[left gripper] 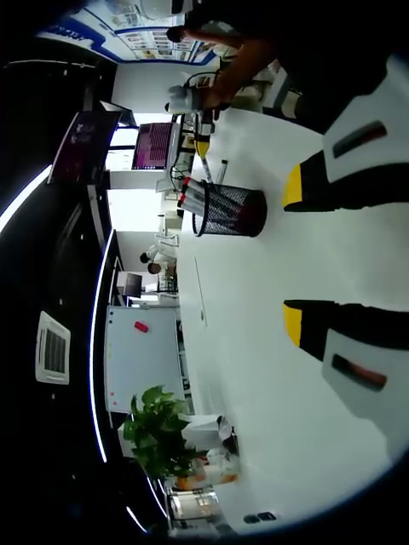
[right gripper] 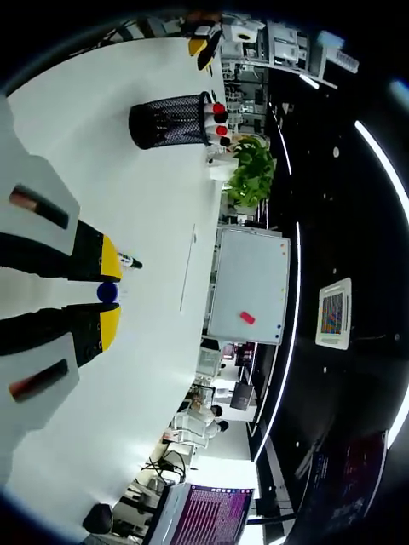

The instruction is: Pick up the whiteboard markers from the pen holder and place them facing the whiteboard neatly

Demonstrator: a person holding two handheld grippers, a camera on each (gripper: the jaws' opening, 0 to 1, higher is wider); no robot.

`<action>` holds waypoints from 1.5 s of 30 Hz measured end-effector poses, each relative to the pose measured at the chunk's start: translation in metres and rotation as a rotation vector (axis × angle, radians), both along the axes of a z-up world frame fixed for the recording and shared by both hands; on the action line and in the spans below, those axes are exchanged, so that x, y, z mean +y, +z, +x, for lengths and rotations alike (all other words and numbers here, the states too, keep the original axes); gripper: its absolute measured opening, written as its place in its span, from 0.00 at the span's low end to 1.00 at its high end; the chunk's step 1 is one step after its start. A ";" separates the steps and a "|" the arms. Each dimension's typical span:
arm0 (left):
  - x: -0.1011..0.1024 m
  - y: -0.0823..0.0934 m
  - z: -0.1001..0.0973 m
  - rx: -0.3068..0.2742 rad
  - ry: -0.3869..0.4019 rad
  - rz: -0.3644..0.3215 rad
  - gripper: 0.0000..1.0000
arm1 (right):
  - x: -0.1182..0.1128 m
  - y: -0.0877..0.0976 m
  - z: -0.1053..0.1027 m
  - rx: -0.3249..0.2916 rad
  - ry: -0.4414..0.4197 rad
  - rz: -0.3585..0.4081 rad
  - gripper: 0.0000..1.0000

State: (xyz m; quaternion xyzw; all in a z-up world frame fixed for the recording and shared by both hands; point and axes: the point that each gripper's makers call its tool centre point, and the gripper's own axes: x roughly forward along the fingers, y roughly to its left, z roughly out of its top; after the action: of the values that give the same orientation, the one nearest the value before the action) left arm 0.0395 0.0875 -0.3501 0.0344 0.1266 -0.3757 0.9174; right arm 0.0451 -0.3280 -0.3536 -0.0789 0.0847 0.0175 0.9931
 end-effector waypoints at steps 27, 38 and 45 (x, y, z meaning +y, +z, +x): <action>0.002 0.001 0.001 -0.005 0.003 0.001 0.43 | 0.000 -0.011 -0.001 0.035 -0.010 0.019 0.13; 0.002 0.000 0.001 -0.002 0.001 0.001 0.43 | 0.012 -0.019 0.004 0.058 0.010 0.041 0.13; 0.003 0.000 0.001 -0.003 0.005 0.001 0.43 | 0.018 -0.030 0.006 0.101 0.016 0.062 0.13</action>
State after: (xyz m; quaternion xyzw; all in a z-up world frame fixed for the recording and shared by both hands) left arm 0.0407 0.0907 -0.3498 0.0351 0.1256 -0.3731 0.9186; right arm 0.0506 -0.3098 -0.3838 -0.0476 0.1337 0.0322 0.9894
